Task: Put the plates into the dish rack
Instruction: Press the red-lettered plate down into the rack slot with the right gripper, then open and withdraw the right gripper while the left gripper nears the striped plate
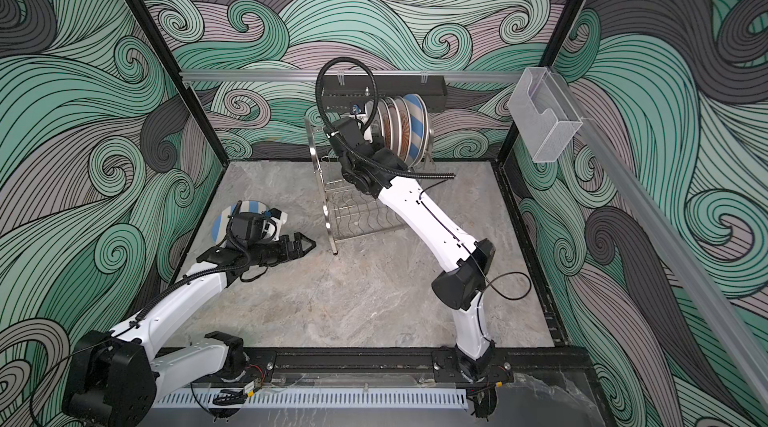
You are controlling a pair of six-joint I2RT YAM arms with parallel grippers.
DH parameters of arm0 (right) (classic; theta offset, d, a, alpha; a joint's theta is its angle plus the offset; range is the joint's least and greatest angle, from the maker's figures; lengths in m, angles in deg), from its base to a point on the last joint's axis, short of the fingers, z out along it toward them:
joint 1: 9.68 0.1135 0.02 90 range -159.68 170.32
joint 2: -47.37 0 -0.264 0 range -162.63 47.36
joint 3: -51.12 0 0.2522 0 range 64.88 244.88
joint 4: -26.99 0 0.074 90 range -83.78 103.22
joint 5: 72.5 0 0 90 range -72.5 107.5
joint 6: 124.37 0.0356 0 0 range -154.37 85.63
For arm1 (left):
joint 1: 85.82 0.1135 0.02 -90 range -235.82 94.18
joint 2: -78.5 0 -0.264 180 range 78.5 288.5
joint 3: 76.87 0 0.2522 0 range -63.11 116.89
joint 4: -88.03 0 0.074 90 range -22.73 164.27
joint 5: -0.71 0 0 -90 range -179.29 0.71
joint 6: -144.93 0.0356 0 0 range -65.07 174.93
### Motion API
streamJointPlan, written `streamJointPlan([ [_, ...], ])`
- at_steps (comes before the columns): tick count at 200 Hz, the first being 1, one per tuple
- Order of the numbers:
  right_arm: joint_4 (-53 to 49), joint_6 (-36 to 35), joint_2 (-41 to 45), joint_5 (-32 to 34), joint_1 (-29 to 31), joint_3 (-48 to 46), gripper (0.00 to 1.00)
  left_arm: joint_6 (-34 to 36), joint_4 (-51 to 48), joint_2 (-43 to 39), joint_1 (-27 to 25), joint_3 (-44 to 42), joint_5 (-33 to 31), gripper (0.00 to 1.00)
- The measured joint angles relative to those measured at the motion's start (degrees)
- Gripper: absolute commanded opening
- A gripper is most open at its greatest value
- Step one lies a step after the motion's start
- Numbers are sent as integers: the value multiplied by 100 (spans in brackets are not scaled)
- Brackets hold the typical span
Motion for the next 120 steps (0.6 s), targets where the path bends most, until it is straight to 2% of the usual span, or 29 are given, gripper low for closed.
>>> streamJointPlan([
  [47,-4,-105,177,-264,9,0,60,2,-24,0,26,0,-92,99],
  [50,-7,-120,203,-275,11,0,64,2,-24,0,26,0,-98,98],
  [60,-7,-170,291,-326,13,0,66,4,-39,0,39,0,-122,99],
  [64,-7,-179,328,-339,15,0,71,4,-52,0,52,0,-136,99],
  [78,2,-249,476,-431,22,0,73,11,-79,-4,66,0,-186,99],
  [83,2,-295,542,-459,24,0,77,15,-92,-13,68,0,-214,99],
  [120,-39,-509,1235,-767,-70,-284,81,68,-201,-142,103,2,-466,99],
])
